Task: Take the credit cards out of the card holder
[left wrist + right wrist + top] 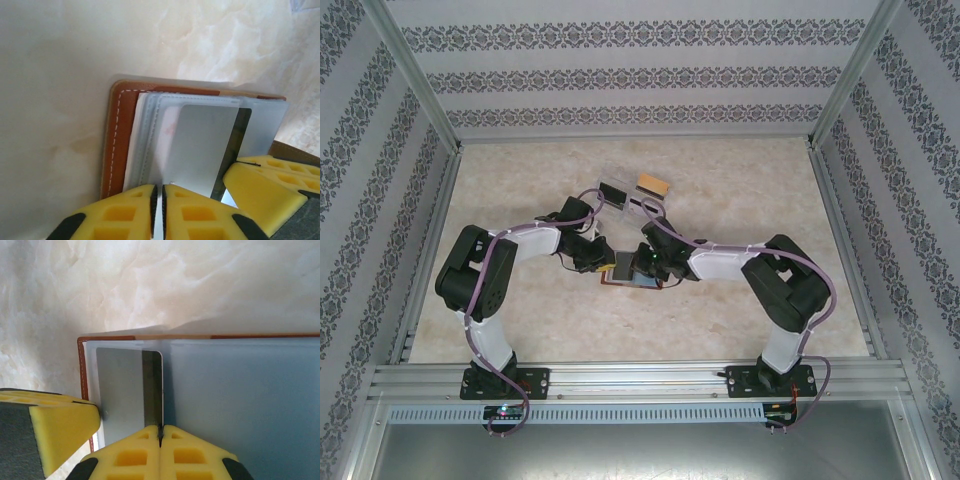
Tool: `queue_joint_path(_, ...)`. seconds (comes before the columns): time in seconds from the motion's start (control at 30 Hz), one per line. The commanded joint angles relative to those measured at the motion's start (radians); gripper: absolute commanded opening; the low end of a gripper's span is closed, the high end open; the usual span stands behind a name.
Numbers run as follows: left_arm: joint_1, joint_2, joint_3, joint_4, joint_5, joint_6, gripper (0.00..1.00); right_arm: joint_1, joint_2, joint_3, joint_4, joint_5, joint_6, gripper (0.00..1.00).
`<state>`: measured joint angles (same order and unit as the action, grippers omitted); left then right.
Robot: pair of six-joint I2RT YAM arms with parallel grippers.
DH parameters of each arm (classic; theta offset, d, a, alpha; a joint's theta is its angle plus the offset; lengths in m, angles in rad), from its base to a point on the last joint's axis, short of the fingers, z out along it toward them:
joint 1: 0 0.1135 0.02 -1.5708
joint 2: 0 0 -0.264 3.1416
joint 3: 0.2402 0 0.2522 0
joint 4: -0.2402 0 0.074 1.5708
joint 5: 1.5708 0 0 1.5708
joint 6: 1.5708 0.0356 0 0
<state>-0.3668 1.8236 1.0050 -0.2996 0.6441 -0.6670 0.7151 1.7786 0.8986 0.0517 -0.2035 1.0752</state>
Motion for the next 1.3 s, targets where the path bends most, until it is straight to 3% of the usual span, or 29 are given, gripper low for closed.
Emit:
queue_joint_path(0.0,-0.009,0.005,0.005,-0.053,-0.067,0.012,0.21,-0.011,-0.047,-0.046,-0.022,0.055,0.006,0.02)
queue_joint_path(0.3,-0.008,-0.02,0.02,-0.018,-0.004,-0.004,0.35,-0.017,-0.151,-0.113,0.025,0.095,-0.024,0.0)
queue_joint_path(0.7,0.027,-0.109,0.014,0.119,0.099,-0.079,0.71,-0.046,-0.225,-0.179,0.197,-0.001,-0.122,0.0)
queue_joint_path(0.93,0.035,-0.107,-0.035,0.206,0.168,-0.112,0.77,-0.051,-0.212,-0.186,0.243,-0.043,-0.111,0.0)
queue_joint_path(1.13,0.084,-0.136,-0.111,0.346,0.258,-0.145,0.96,-0.105,-0.25,-0.212,0.306,-0.161,-0.132,0.0)
queue_joint_path(1.27,0.1,-0.141,-0.146,0.504,0.348,-0.23,0.97,-0.152,-0.285,-0.22,0.35,-0.275,-0.14,0.0)
